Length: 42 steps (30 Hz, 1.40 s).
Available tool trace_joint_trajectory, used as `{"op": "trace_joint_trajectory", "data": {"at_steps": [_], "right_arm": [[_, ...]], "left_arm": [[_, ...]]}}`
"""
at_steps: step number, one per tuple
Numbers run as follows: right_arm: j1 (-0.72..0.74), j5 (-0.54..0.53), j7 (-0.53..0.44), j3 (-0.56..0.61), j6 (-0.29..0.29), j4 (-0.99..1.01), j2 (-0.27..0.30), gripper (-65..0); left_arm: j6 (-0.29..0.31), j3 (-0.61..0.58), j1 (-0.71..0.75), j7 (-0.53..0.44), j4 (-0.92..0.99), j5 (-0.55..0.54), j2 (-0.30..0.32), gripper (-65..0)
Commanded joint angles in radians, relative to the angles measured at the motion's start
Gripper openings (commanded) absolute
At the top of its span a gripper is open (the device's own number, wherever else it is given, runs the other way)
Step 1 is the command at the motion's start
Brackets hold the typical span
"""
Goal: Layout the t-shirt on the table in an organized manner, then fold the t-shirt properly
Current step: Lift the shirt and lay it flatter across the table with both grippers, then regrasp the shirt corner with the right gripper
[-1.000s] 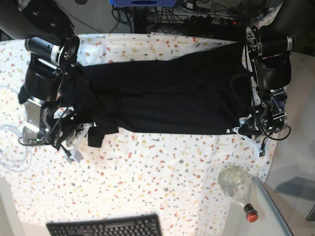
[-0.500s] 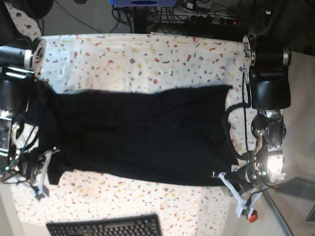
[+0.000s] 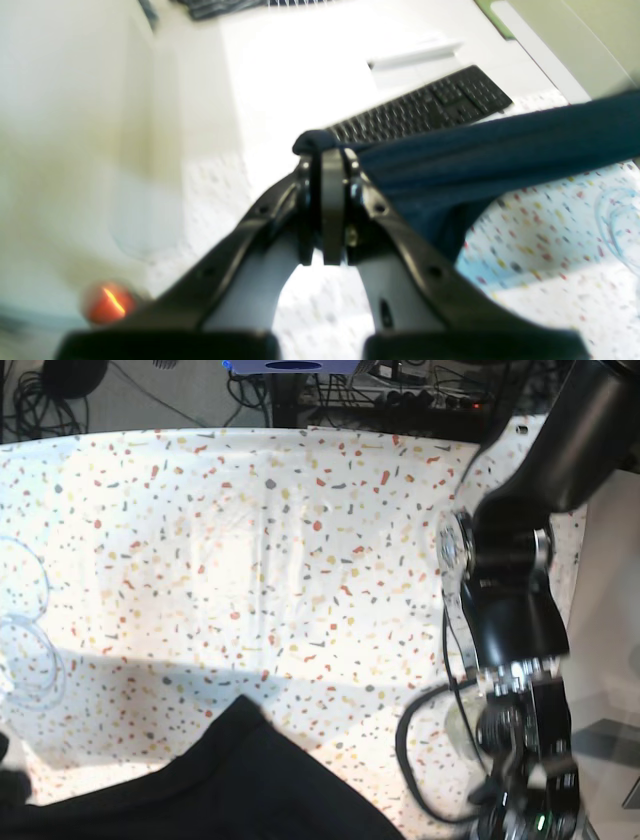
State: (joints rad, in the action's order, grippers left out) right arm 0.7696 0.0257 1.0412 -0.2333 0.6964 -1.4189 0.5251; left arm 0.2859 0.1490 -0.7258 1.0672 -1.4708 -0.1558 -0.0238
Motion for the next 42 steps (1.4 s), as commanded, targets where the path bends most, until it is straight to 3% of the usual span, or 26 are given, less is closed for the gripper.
{"op": "trace_joint_trajectory", "data": {"at_steps": [1, 6, 10, 13, 16, 20, 23, 26, 28, 33, 38, 42], "right_arm": [[-0.054, 0.015, 0.029, -0.004, 0.002, -0.073, 0.005, -65.0], [-0.405, 0.021, 0.032, -0.120, 0.002, -0.285, -0.090, -65.0], [-0.594, 0.021, -0.065, -0.165, 0.002, -0.191, -0.198, -65.0], [-0.661, 0.021, -0.201, -0.180, 0.002, -0.052, -0.265, -65.0], [-0.669, 0.021, -0.221, -0.182, 0.002, 0.031, -0.303, -65.0], [-0.674, 0.021, -0.118, -0.185, 0.002, 0.034, -0.337, -65.0], [-0.703, 0.015, -0.068, -0.275, 0.002, -0.055, -0.379, -64.2], [-0.755, 0.015, -0.058, -0.351, 0.002, -0.233, -0.418, -37.7], [-0.795, 0.015, -0.058, -0.364, 0.002, -0.326, -0.425, -29.3], [-0.896, 0.020, -0.058, -0.355, 0.002, -0.478, -0.475, -29.0], [-0.971, 0.021, -0.074, -0.214, 0.002, -0.477, -0.507, -29.0], [-1.044, 0.023, -0.161, -0.070, 0.002, -0.486, -0.514, -29.0]], "left_arm": [[-0.014, 0.025, 0.022, 0.006, -0.067, 0.025, 0.009, -65.0], [-0.014, 0.036, 0.295, 0.012, -0.267, -0.109, 0.061, -65.0], [-0.014, 0.036, 0.539, -0.005, -0.268, -0.149, 0.115, -65.0], [-0.014, 0.037, 0.691, -0.109, -0.233, -0.150, 0.173, -65.0], [-0.014, 0.037, 0.782, -0.199, -0.169, -0.152, 0.221, -65.0], [-0.014, 0.041, 0.832, -0.212, -0.140, -0.147, 0.238, -65.0], [-0.014, 0.045, 0.848, -0.212, -0.138, -0.147, 0.239, -65.0], [-0.014, 0.041, 0.857, -0.213, -0.136, -0.147, 0.247, -65.0], [-0.014, 0.039, 0.857, -0.213, -0.138, -0.147, 0.247, -65.0], [-0.014, 0.045, 0.857, -0.213, -0.136, -0.147, 0.255, -65.0], [-0.014, 0.039, 0.855, -0.213, -0.136, -0.149, 0.255, -65.0], [-0.014, 0.037, 0.852, -0.213, -0.136, -0.150, 0.249, -65.0]]}}
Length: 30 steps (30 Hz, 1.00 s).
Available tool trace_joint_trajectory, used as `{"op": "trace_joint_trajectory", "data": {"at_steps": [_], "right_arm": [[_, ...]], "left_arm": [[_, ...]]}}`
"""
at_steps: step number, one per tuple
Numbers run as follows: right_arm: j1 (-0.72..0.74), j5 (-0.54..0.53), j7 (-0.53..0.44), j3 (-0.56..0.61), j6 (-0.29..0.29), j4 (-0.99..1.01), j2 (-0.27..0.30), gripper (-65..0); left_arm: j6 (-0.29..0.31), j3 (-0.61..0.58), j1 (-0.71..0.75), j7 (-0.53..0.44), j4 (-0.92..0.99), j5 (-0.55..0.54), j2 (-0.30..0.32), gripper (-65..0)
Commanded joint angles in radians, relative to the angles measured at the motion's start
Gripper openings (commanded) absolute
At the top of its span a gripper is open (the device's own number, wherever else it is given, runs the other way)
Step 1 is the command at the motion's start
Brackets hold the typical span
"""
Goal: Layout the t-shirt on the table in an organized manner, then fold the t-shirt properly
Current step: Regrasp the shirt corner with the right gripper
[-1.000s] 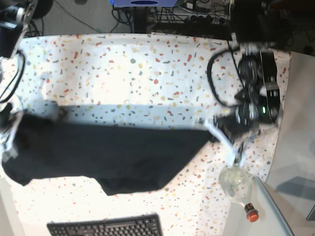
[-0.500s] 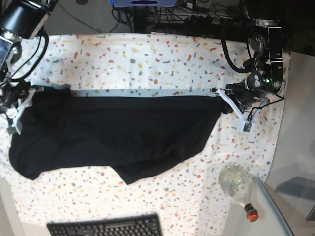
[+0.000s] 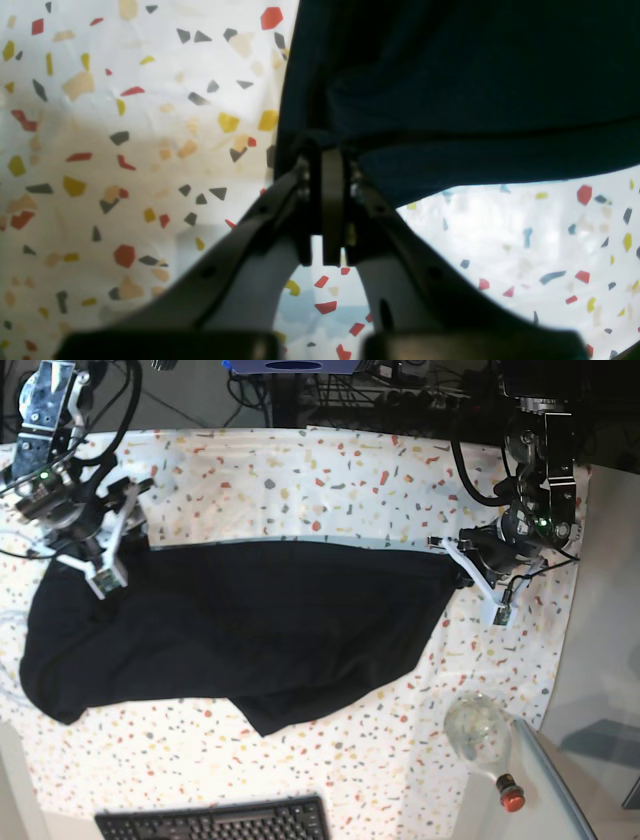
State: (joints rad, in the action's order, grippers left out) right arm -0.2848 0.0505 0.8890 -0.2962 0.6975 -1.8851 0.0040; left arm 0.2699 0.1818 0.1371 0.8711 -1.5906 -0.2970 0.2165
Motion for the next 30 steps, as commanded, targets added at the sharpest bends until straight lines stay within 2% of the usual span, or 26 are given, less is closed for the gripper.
{"op": "trace_joint_trajectory", "data": {"at_steps": [1, 5, 7, 11, 15, 16, 18, 23, 26, 30], "right_arm": [[0.005, -0.002, -0.029, 0.015, 0.001, -0.018, 0.008, -29.3], [0.008, -0.002, -0.055, 0.111, 0.001, 0.020, 0.011, -41.6], [0.035, -0.002, -0.055, 0.139, 0.001, 0.061, 0.011, -45.5], [0.120, -0.002, -0.058, 0.136, 0.001, 0.246, 0.012, -50.1], [0.158, -0.002, -0.124, 0.081, 0.001, 0.424, 0.055, -63.6], [0.158, -0.002, -0.155, 0.064, 0.001, 0.460, 0.070, -65.0], [0.158, -0.002, -0.193, 0.002, 0.001, 0.508, 0.109, -65.0], [0.149, -0.002, -0.195, -0.145, 0.001, 0.526, 0.164, -65.0], [0.066, -0.004, -0.135, -0.133, 0.001, 0.341, 0.159, -65.0], [-0.037, 0.002, -0.095, -0.010, 0.001, 0.043, 0.077, -65.0]], "left_arm": [[0.002, 0.005, -0.011, -0.017, -0.017, -0.009, 0.008, -65.0], [0.002, 0.005, -0.011, -0.017, -0.015, -0.006, 0.008, -65.0], [0.002, 0.005, -0.009, -0.017, -0.015, -0.006, 0.010, -65.0], [0.002, 0.012, -0.007, -0.017, -0.015, -0.006, 0.011, -65.0], [0.002, 0.015, -0.007, -0.017, -0.015, -0.006, 0.013, -65.0], [0.002, 0.015, -0.006, -0.017, -0.015, -0.006, 0.014, -65.0], [0.002, 0.015, -0.006, -0.017, -0.015, -0.006, 0.014, -65.0], [0.002, 0.009, -0.004, -0.017, -0.015, -0.005, 0.014, -65.0], [0.002, 0.005, -0.004, -0.017, -0.015, -0.005, 0.013, -65.0], [0.002, 0.005, -0.004, -0.017, -0.017, -0.005, 0.013, -65.0]]}}
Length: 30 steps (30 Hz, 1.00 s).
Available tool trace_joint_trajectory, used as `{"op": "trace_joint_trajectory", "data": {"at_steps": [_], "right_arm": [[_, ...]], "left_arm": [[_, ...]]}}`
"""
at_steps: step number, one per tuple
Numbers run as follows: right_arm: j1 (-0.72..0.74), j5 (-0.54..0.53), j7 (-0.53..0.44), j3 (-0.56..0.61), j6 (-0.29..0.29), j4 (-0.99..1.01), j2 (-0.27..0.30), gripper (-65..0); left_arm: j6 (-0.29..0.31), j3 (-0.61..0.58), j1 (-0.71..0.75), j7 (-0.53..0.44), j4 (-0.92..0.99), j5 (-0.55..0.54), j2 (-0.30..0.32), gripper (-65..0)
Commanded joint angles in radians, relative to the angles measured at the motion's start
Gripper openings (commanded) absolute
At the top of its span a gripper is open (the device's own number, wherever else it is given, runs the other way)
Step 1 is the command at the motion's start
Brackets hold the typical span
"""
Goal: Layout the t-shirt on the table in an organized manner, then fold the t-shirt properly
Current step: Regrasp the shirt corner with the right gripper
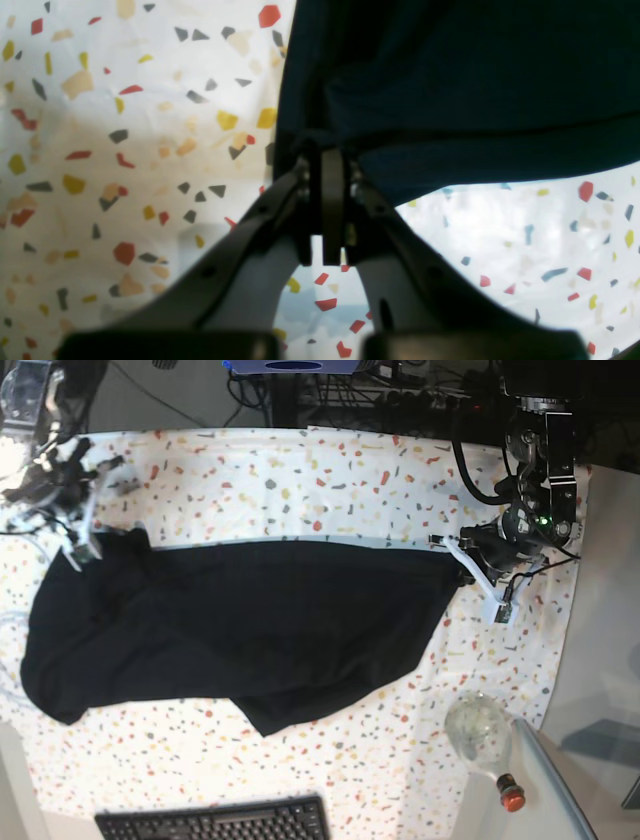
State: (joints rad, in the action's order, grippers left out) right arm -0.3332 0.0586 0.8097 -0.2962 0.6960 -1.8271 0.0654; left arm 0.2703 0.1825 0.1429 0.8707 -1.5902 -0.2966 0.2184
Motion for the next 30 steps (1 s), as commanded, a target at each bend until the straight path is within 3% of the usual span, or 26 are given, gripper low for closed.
{"op": "trace_joint_trajectory", "data": {"at_steps": [1, 3, 5, 7, 10, 14, 17, 21, 30], "right_arm": [[0.004, 0.014, -0.016, 0.019, -0.016, -0.061, -0.002, -65.0], [0.030, 0.082, -0.019, 0.096, -0.105, -0.090, -0.029, -61.5], [0.084, 0.177, -0.019, 0.174, -0.197, -0.079, -0.042, -45.3], [0.121, 0.215, -0.022, 0.233, -0.253, -0.038, -0.043, -37.2], [0.191, 0.231, -0.022, 0.272, -0.306, 0.068, -0.042, -41.1], [0.256, 0.226, -0.023, 0.276, -0.316, 0.194, -0.042, -44.7], [0.273, 0.231, -0.086, 0.269, -0.321, 0.260, -0.042, -44.7], [0.274, 0.231, -0.120, 0.269, -0.431, 0.307, -0.042, -44.1], [0.259, 0.229, -0.118, 0.268, -0.442, 0.323, -0.042, -44.1]], "left_arm": [[0.002, 0.004, -0.010, -0.017, -0.017, -0.005, 0.011, -65.0], [0.002, 0.004, -0.012, -0.017, -0.017, -0.005, 0.011, -65.0], [0.002, 0.007, -0.012, -0.017, -0.016, -0.005, 0.013, -65.0], [0.002, 0.010, -0.010, -0.017, -0.016, -0.005, 0.013, -65.0], [0.002, 0.013, -0.010, -0.017, -0.014, -0.005, 0.013, -65.0], [0.002, 0.013, -0.010, -0.017, -0.014, -0.005, 0.013, -65.0], [0.002, 0.013, -0.010, -0.017, -0.014, -0.005, 0.013, -65.0], [0.002, 0.013, -0.010, -0.017, -0.014, -0.005, 0.013, -65.0], [0.002, 0.013, -0.010, -0.017, -0.014, -0.005, 0.013, -65.0]]}}
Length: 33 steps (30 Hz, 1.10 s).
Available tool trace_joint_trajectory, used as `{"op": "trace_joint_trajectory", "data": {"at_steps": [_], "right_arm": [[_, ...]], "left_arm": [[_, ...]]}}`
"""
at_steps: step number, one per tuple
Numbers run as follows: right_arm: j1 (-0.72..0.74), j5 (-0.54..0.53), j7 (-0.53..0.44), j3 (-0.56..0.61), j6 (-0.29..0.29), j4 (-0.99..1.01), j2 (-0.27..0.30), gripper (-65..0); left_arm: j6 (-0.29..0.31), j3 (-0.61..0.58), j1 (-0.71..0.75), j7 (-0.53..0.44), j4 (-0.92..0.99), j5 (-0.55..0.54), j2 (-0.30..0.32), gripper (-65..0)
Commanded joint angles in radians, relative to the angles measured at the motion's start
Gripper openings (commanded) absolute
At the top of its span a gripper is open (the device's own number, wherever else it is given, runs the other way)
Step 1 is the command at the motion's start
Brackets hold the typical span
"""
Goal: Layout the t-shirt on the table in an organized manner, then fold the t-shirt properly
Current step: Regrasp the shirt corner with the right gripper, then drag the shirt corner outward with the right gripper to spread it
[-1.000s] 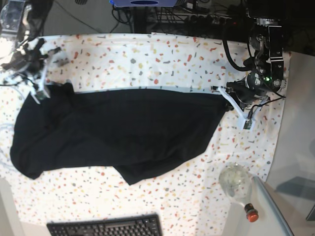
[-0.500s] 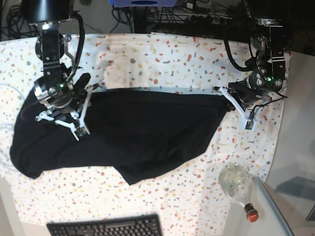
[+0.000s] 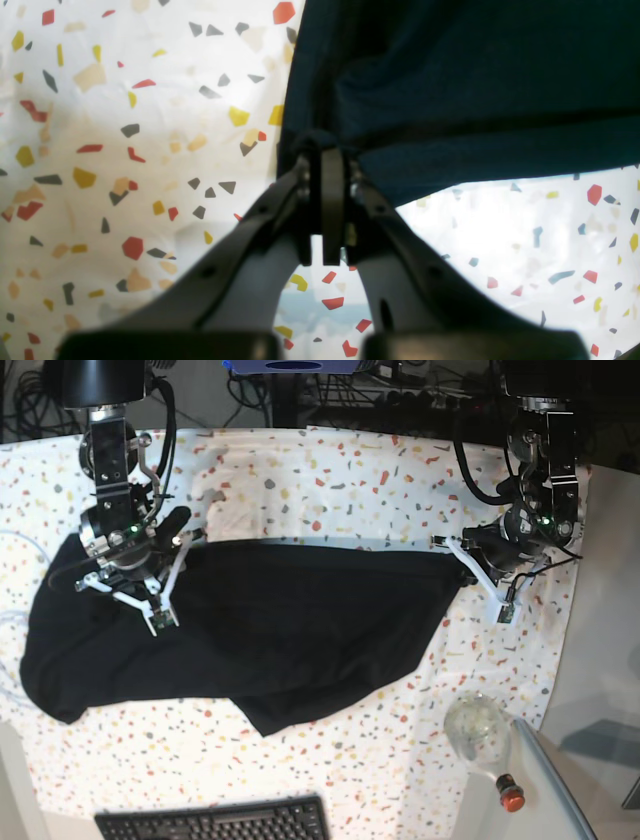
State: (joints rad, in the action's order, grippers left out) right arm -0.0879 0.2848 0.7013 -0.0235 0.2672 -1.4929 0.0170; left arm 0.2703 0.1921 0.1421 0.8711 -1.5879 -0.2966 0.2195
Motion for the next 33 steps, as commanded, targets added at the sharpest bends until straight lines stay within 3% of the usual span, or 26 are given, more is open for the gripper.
{"op": "trace_joint_trajectory", "data": {"at_steps": [1, 6, 9, 10, 14, 18, 24, 29, 33], "right_arm": [[0.015, 0.003, -0.010, -0.005, -0.013, -0.002, 0.010, -44.1], [0.017, 0.004, -0.016, -0.063, -0.013, 0.027, 0.010, -46.8], [0.015, 0.004, -0.016, -0.102, -0.009, 0.024, 0.011, -63.2], [0.014, 0.004, -0.013, -0.111, -0.009, 0.024, 0.013, -65.0], [-0.003, 0.001, -0.012, -0.169, -0.006, -0.013, 0.013, -65.0], [-0.085, -0.002, -0.009, -0.189, 0.008, -0.188, 0.013, -65.0], [-0.154, 0.001, 0.074, -0.261, 0.149, -0.334, 0.011, -65.0], [-0.174, 0.003, 0.074, -0.461, 0.283, -0.340, 0.018, -65.0], [-0.174, 0.004, 0.076, -0.606, 0.381, -0.320, 0.068, -65.0]], "left_arm": [[0.002, 0.004, -0.009, -0.017, -0.016, -0.005, 0.011, -65.0], [0.002, 0.004, -0.009, -0.017, -0.016, -0.005, 0.011, -65.0], [0.002, 0.004, -0.009, -0.017, -0.016, -0.005, 0.011, -65.0], [0.002, 0.004, -0.009, -0.017, -0.016, -0.005, 0.011, -65.0], [0.002, 0.004, -0.009, -0.017, -0.016, -0.005, 0.011, -65.0], [0.002, 0.005, -0.009, -0.017, -0.016, -0.005, 0.014, -65.0], [0.002, 0.007, -0.019, -0.017, -0.018, -0.006, 0.048, -65.0], [0.002, 0.008, -0.020, -0.017, -0.022, -0.006, 0.076, -65.0], [0.002, 0.008, -0.020, -0.019, -0.021, -0.006, 0.082, -65.0]]}}
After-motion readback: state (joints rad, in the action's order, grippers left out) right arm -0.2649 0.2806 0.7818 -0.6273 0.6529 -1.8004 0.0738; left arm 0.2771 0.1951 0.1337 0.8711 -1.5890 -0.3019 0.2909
